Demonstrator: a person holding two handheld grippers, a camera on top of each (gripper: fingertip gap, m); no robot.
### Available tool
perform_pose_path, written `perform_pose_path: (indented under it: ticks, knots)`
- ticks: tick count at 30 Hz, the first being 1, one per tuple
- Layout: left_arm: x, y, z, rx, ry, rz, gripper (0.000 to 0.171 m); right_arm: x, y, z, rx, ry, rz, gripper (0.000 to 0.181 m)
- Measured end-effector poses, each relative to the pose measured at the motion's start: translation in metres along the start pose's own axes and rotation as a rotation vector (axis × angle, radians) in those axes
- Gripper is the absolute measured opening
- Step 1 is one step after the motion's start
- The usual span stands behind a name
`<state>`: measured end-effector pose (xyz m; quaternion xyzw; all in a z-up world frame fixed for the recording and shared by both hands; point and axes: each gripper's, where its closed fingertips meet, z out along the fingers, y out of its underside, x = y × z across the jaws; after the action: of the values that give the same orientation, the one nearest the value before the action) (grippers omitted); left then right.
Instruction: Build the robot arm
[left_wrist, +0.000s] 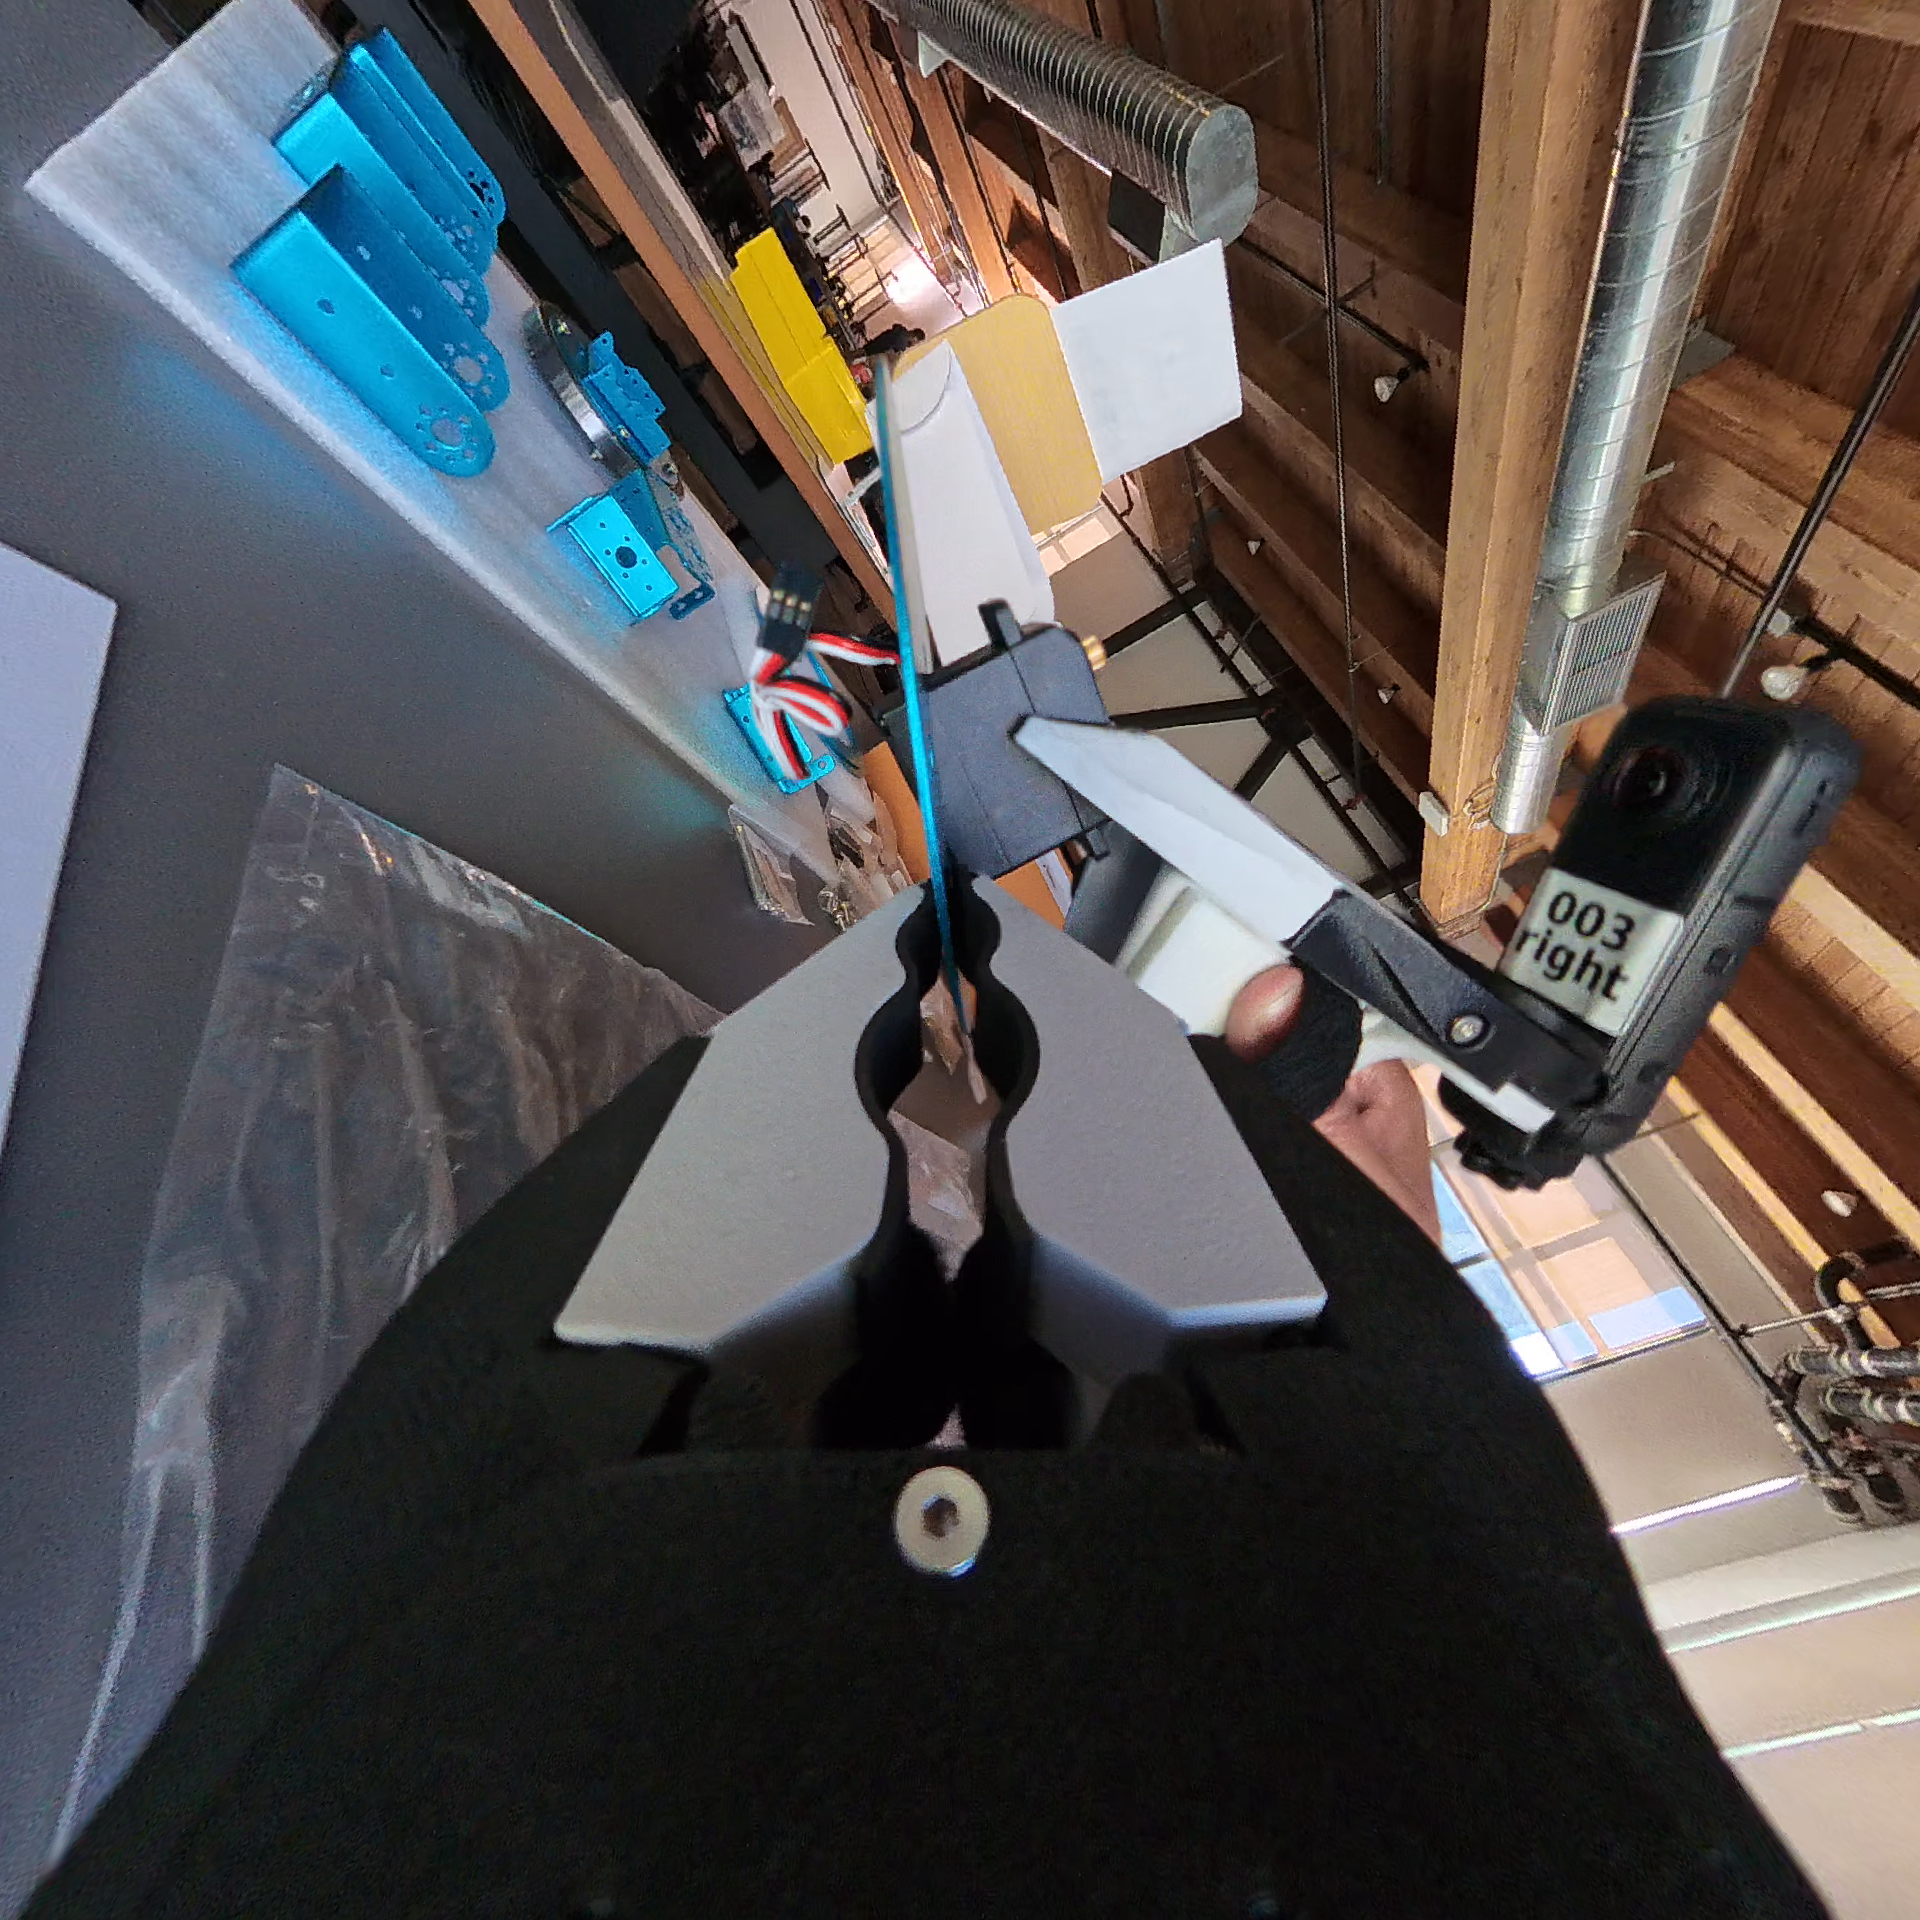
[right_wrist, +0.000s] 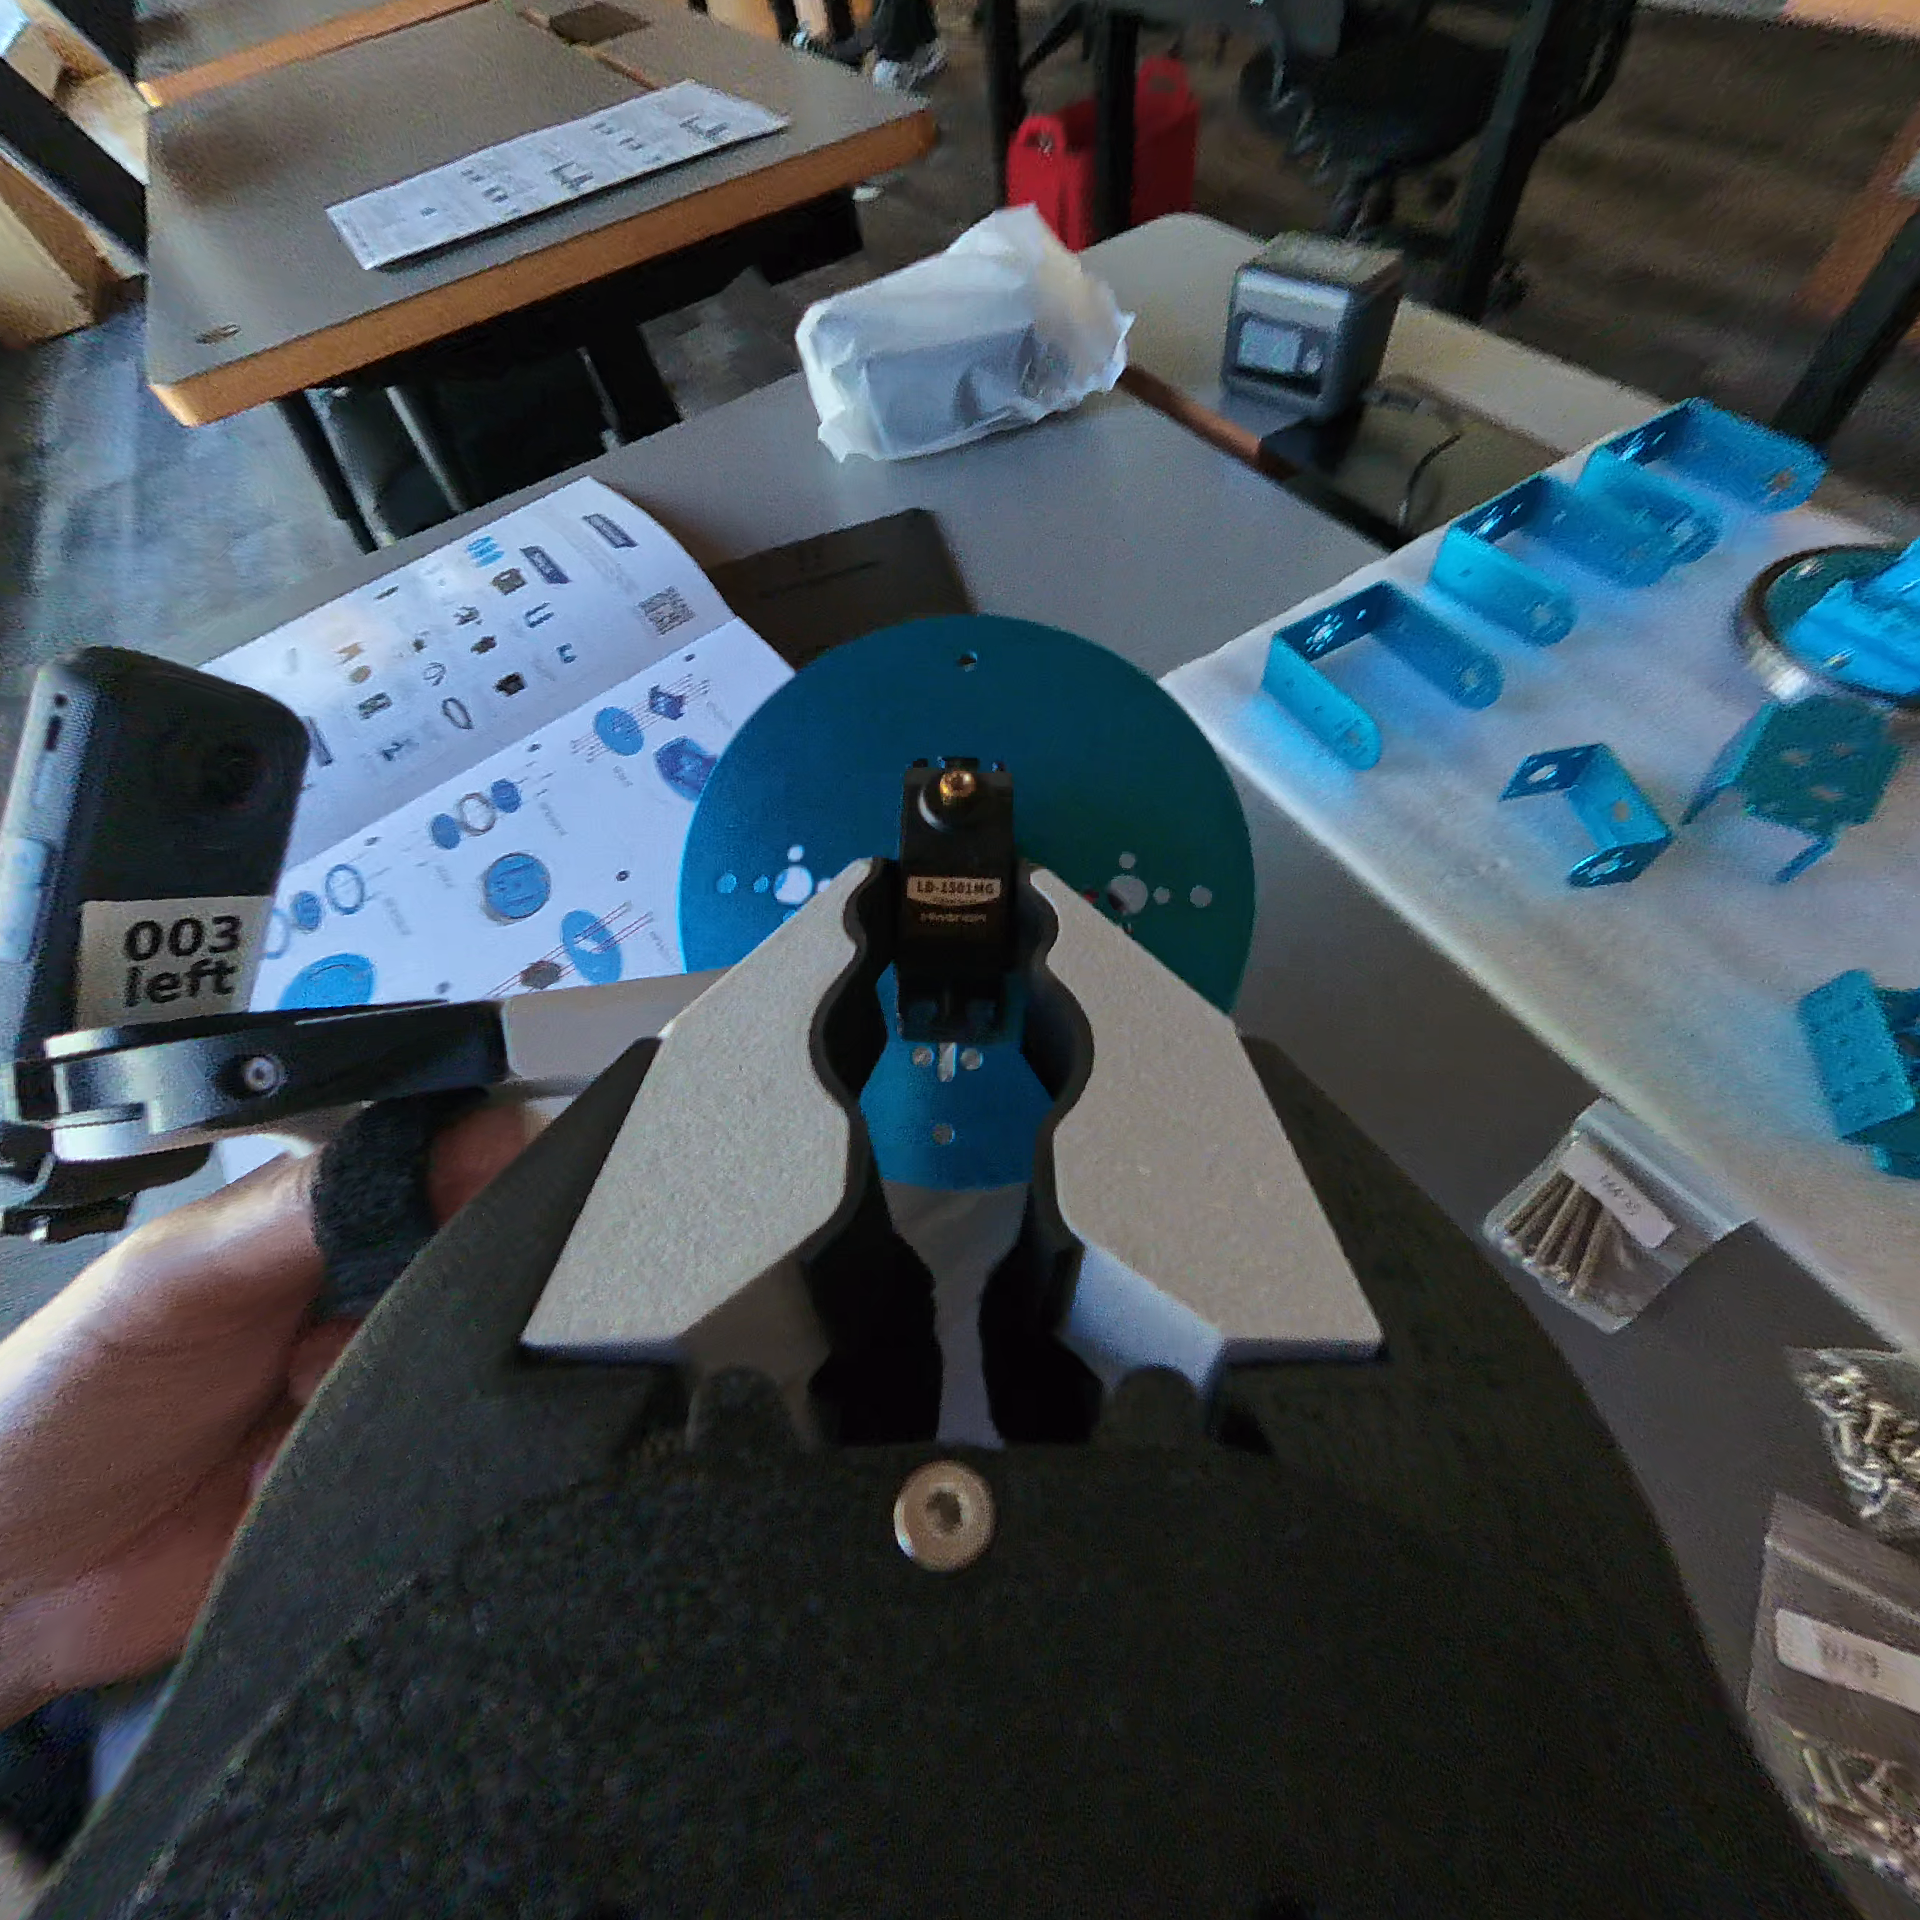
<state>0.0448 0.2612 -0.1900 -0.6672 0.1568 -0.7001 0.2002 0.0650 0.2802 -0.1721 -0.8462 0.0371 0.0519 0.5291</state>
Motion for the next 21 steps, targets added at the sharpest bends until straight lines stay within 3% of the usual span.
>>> perform_pose_path:
  ticks: [7,10,13,19,21]
  knots:
    - [0.001,0.001,-0.001,-0.013,0.051,-0.153,0.004,0.000,-0.003,0.003,0.104,0.010,0.013,0.020]
    - [-0.005,-0.001,-0.003,-0.014,0.010,-0.021,0.000,0.000,0.002,0.004,0.010,-0.067,0.115,0.020]
    - [-0.007,0.004,-0.002,-0.034,-0.003,0.019,0.000,0.002,0.012,0.003,-0.177,-0.124,0.145,0.020]
    - [-0.002,0.004,0.002,-0.044,0.046,-0.090,0.000,-0.003,0.015,-0.003,-0.473,-0.180,0.099,0.031]
    - [0.001,0.003,0.002,-0.063,0.079,-0.124,0.000,-0.008,0.006,-0.007,-0.493,-0.223,0.036,0.041]
